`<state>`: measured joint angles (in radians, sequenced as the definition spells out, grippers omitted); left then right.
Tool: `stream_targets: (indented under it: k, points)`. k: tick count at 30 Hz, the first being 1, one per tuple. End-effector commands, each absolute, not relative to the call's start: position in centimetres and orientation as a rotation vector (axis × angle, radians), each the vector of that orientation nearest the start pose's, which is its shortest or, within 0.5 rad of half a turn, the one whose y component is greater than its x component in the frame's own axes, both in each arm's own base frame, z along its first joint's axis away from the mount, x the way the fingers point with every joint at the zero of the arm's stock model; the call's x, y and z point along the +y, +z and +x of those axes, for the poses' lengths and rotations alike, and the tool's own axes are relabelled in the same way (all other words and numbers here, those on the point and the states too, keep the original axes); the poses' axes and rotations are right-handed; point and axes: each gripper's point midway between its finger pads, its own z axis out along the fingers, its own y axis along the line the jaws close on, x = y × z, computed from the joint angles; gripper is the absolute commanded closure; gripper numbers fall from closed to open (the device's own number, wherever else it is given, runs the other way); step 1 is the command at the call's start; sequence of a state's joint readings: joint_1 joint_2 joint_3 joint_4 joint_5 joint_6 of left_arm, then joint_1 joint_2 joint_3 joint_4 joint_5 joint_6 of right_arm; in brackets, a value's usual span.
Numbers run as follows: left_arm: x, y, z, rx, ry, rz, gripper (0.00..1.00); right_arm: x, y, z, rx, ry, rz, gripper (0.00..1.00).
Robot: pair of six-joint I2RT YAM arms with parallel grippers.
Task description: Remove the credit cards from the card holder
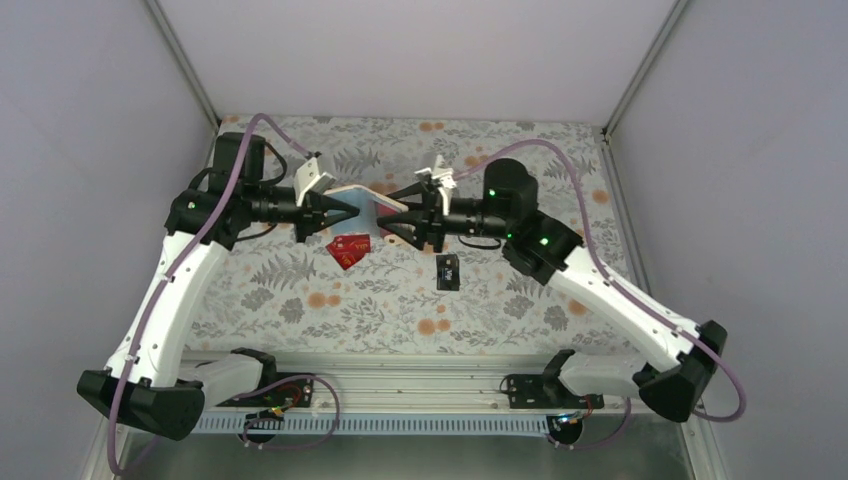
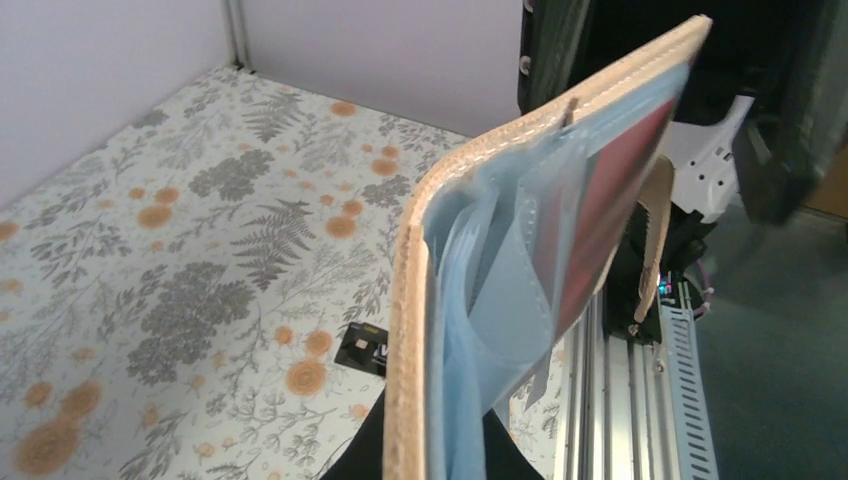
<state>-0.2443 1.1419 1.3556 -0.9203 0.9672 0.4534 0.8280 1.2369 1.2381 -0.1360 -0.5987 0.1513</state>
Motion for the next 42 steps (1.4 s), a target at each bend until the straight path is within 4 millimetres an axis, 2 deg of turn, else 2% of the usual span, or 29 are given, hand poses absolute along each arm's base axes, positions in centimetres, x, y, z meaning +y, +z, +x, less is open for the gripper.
stream_targets:
  k: [1,3,5,10,11,13,14,16,17,19,22,24,25,27,28,29,31,33,37,40,42]
  points:
    - [-20.6,37.9,20.9,1.620,-1.020,1.203,0.98,33.4,38.4,19.7,1.528,1.161,-1.038,0.48]
    - [-20.6,37.8,20.7,1.616,-1.032,1.208,0.98,33.0,37.5,20.4,1.565,1.138,-1.013,0.48]
    - [-20.7,37.7,20.3,1.603,-1.053,1.222,0.98,32.6,36.9,21.0,1.591,1.113,-0.985,0.53]
    - [-20.7,37.9,19.8,1.585,-1.058,1.238,0.98,32.0,36.8,21.3,1.582,1.124,-0.986,0.80]
    - [-20.7,37.8,19.9,1.589,-1.059,1.237,0.98,32.1,36.9,21.2,1.576,1.134,-0.996,0.91]
    - [-20.7,37.6,20.3,1.605,-1.058,1.222,0.97,32.5,37.0,20.9,1.571,1.164,-1.017,0.96]
    - [-20.6,37.4,20.8,1.626,-1.041,1.203,0.83,32.6,37.0,21.0,1.576,1.167,-1.015,0.96]
    - [-20.2,37.0,22.2,1.683,-0.970,1.150,0.30,32.1,36.6,22.7,1.635,1.102,-0.924,0.96]
    - [-19.8,36.9,23.1,1.713,-0.915,1.118,0.15,31.5,36.1,24.1,1.694,1.047,-0.849,0.96]
    - [-18.8,36.6,25.1,1.775,-0.784,1.043,0.06,29.4,34.2,28.0,1.863,0.896,-0.634,0.96]
    - [-16.7,36.2,28.1,1.854,-0.567,0.922,0.03,23.6,29.2,33.7,2.131,0.454,-0.239,0.96]
    - [-15.8,35.9,29.2,1.883,-0.492,0.881,0.03,20.7,26.4,35.4,2.221,0.182,-0.130,0.96]
    - [-15.8,35.7,29.2,1.888,-0.489,0.882,0.03,20.1,25.4,35.7,2.254,0.102,-0.116,0.96]
    - [-16.4,35.3,28.6,1.883,-0.547,0.912,0.04,21.1,24.4,35.8,2.291,0.111,-0.165,0.96]
    - [-16.7,35.2,28.3,1.878,-0.577,0.925,0.04,22.7,24.5,35.5,2.287,0.206,-0.237,0.96]
    - [-17.3,34.8,27.9,1.876,-0.631,0.946,0.00,28.9,27.2,32.3,2.158,0.640,-0.538,0.96]
    - [-17.7,34.4,27.6,1.875,-0.669,0.967,0.00,32.1,29.9,28.7,2.013,0.925,-0.757,0.96]
    - [-18.2,34.4,27.0,1.862,-0.715,0.993,0.00,33.0,32.0,26.5,1.907,1.045,-0.857,0.96]
    - [-18.5,35.5,26.1,1.812,-0.744,1.020,0.01,32.3,33.6,26.4,1.868,1.021,-0.836,0.96]
    - [-19.1,38.6,24.0,1.703,-0.796,1.094,0.06,32.6,33.6,26.6,1.882,1.031,-0.828,0.96]
    - [-19.2,42.1,22.4,1.607,-0.785,1.139,0.07,32.5,33.2,27.4,1.920,1.007,-0.790,0.96]
